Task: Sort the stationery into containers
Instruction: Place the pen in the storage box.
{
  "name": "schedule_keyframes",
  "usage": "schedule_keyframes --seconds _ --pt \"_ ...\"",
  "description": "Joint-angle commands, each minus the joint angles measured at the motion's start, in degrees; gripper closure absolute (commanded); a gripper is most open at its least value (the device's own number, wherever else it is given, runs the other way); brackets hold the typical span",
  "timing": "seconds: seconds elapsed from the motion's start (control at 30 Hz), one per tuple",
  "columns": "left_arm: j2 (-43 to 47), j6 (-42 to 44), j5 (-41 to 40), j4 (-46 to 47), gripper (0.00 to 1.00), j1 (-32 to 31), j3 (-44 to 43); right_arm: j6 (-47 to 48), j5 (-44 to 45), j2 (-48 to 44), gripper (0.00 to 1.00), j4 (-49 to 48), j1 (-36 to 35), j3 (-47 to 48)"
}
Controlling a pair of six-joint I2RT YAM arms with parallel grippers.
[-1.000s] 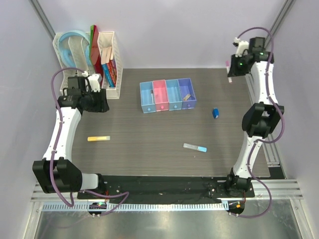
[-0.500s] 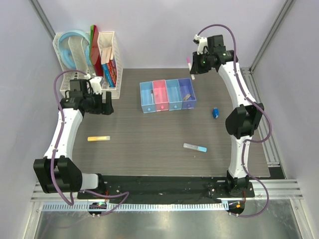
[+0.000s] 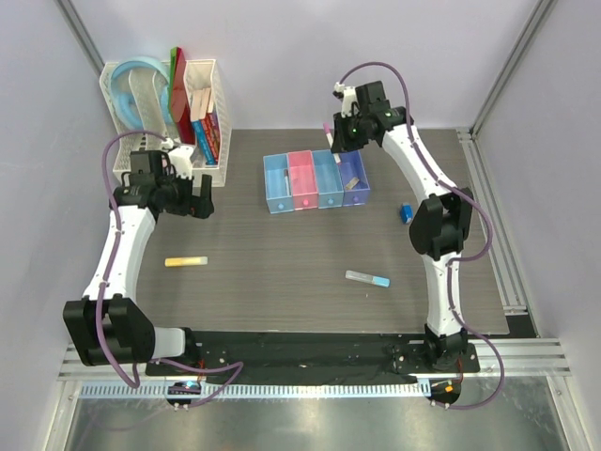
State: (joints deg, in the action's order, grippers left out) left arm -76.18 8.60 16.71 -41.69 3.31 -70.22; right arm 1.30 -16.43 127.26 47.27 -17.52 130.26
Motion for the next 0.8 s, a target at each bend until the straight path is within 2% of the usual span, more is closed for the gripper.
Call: schedule_keyframes --seconds 0.0,0.17,0.77 --pt "1.8 2.9 3.1 3.7 0.00 0.4 1.3 -1.2 -0.1 0.2 0.99 -4.7 -0.4 -1.6" --pt "-0.4 2.3 6.3 4.3 0.00 0.5 -0.6 -1.2 0.1 2.5 0.99 -5.7 -0.4 -1.8" --pt "-1.2 2.6 8.9 3.6 0.00 0.5 -2.2 -2.4 0.8 5.1 0.99 -6.6 -0.5 -0.7"
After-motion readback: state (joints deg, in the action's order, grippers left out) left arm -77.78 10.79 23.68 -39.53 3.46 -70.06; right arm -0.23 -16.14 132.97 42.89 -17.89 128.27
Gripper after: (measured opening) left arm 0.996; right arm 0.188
